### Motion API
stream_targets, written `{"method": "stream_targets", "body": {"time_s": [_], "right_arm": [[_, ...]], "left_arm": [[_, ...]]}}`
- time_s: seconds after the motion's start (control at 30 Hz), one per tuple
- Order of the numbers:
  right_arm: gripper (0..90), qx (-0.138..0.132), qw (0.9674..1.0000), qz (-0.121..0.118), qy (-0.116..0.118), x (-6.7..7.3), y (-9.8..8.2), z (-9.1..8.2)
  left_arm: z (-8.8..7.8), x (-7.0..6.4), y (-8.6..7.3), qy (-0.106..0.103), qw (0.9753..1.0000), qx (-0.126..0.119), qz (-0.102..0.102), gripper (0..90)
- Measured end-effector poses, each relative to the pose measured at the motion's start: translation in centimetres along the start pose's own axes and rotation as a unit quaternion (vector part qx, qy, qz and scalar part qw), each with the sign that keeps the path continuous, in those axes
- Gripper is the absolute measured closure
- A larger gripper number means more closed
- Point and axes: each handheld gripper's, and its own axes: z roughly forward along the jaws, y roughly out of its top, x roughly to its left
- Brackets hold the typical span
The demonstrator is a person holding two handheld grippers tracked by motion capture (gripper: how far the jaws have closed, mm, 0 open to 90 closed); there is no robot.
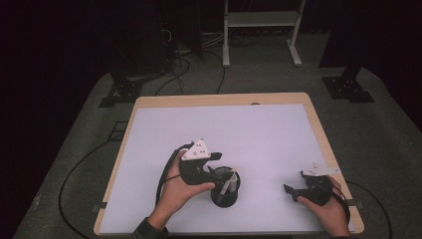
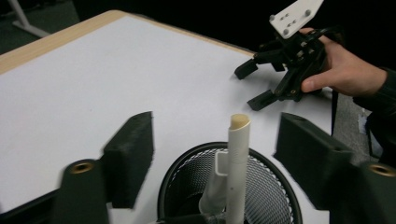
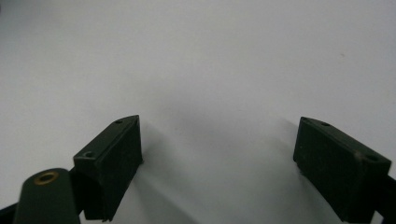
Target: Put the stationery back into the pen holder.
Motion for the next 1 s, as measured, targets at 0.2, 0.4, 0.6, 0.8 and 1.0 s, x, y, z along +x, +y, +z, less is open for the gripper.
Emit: {"method": "stream_targets", "body": {"time_s": [0.2, 0.4, 0.6, 0.8, 1.0], "right_arm": [[14.3, 0.000, 1.0000, 0.000, 0.000, 0.0, 0.0, 0.0], [14.3, 0.000, 1.0000, 0.000, 0.000, 0.0, 0.0, 0.0], [14.3, 0.000, 1.0000, 0.000, 0.000, 0.0, 0.0, 0.0], [14.3, 0.000, 1.0000, 0.001, 0.000, 0.0, 0.0, 0.0], [14.3, 0.000, 1.0000, 0.000, 0.000, 0.0, 0.0, 0.0]], "left_arm": [[-0.3, 0.5, 0.1, 0.008, 0.9999, 0.004, -0.005, 12.9], [-1.1, 1.0, 0.1, 0.026, 0.9996, 0.000, -0.011, 9.7], [-2.1, 1.5, -0.1, 0.036, 0.9993, -0.002, -0.011, 9.7], [-3.1, 2.1, -0.8, 0.047, 0.9988, -0.004, -0.015, 9.6], [-4.3, 2.7, -1.6, 0.059, 0.9981, -0.003, -0.018, 9.6]]}}
